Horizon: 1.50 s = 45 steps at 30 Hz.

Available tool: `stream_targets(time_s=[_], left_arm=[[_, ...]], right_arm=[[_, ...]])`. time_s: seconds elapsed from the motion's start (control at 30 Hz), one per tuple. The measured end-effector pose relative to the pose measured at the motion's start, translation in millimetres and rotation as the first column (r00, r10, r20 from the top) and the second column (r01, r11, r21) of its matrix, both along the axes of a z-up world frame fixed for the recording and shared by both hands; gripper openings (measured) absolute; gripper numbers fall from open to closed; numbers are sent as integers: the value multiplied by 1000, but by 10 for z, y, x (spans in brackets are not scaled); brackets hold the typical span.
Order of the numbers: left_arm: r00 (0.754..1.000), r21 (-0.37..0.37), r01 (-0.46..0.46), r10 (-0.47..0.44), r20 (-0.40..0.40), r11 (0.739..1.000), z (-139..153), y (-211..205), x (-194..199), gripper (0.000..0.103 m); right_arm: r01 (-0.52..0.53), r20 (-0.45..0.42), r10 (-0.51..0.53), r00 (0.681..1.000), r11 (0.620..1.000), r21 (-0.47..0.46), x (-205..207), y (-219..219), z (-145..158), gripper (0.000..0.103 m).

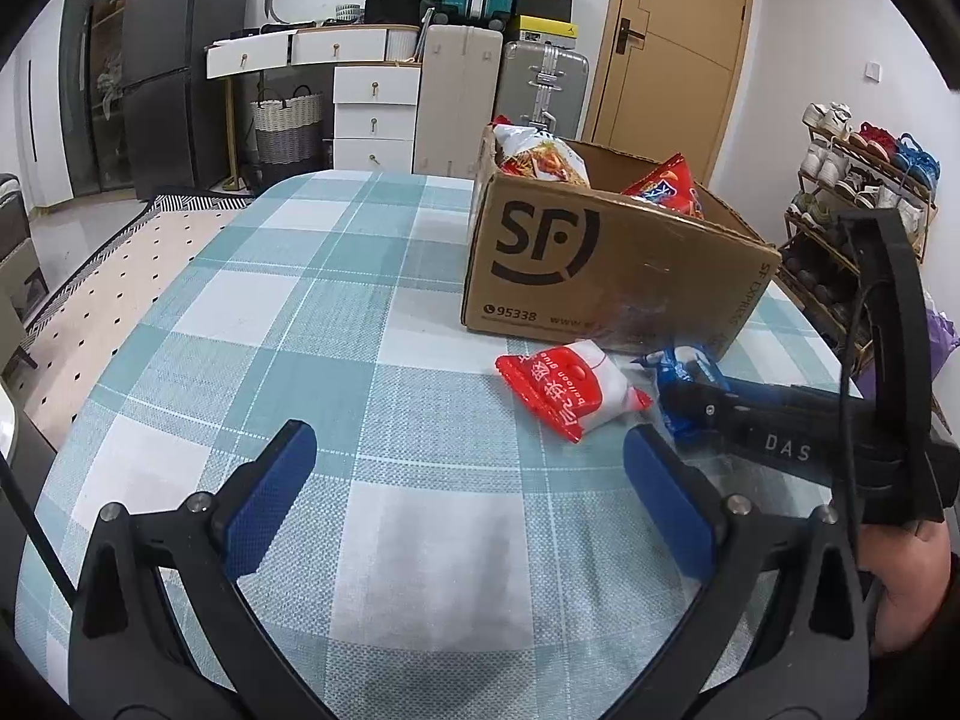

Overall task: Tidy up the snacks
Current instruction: 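Grasp the blue Oreo pack with the right gripper, then grasp the red balloon glue bag with the left gripper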

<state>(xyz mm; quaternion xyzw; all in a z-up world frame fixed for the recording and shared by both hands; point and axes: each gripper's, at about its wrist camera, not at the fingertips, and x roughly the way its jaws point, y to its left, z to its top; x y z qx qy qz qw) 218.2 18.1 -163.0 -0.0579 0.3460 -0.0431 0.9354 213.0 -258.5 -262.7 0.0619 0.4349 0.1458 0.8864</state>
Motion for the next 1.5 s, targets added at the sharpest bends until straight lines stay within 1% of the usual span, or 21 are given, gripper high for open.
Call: stream_targets(time_s=[0.07, 0.13, 0.23, 0.3, 0.4, 0.47, 0.53, 0.6, 0.73, 0.83, 0.93, 1.07, 1.13, 1.23, 1.37, 1.5], left_arm=[[1000, -2, -4, 4, -7, 1000, -12, 8, 8, 102], [1000, -1, -8, 8, -14, 1000, -23, 13, 20, 102], [1000, 1, -12, 12, -17, 1000, -29, 18, 24, 102], [1000, 5, -15, 15, -21, 1000, -33, 17, 31, 102], [1000, 5, -19, 19, -25, 1000, -38, 21, 44, 102], [999, 6, -19, 19, -31, 1000, -45, 22, 55, 102], [999, 9, -20, 21, -37, 1000, -53, 15, 61, 102], [999, 12, -20, 21, -46, 1000, -64, 10, 76, 102], [998, 26, -19, 20, -59, 999, -81, -10, 96, 102], [997, 21, -15, 17, -80, 1000, -111, -2, 131, 102], [994, 19, -21, 23, -109, 1000, -150, 17, 179, 102], [990, 46, 3, 4, -138, 999, -190, -66, 235, 102], [988, 37, 29, -24, -150, 999, -201, -125, 257, 102], [980, 20, 53, -48, -196, 998, -190, -243, 362, 102], [974, 12, 33, -29, -223, 999, -161, -376, 572, 102], [961, 22, 8, -1, -278, 1000, -222, -471, 808, 102]], right_arm=[[12, 16, -12, 1000, 1000, 17, -35, -52, 22, 43], [29, 56, -30, 998, 999, 29, -104, -107, 83, 43], [55, 151, -61, 987, 998, 39, -258, -157, 221, 43], [56, 221, -63, 973, 998, 40, -382, -161, 319, 43], [33, 253, -42, 966, 999, 40, -516, -167, 367, 43], [25, 265, -36, 964, 999, 45, -632, -204, 383, 43], [19, 256, -35, 966, 998, 66, -733, -293, 375, 43], [38, 252, -60, 966, 995, 89, -801, -380, 350, 43], [89, 270, -129, 954, 984, 155, -999, -639, 358, 43], [99, 271, -147, 951, 978, 181, -1040, -710, 355, 43], [89, 286, -142, 948, 978, 190, -1089, -733, 375, 43], [69, 310, -128, 942, 978, 195, -1141, -730, 410, 43], [65, 317, -129, 939, 977, 204, -1168, -742, 424, 43], [59, 321, -131, 938, 973, 223, -1176, -770, 421, 43], [58, 320, -133, 938, 970, 236, -1177, -793, 418, 43], [62, 316, -140, 938, 967, 247, -1186, -823, 405, 43]])
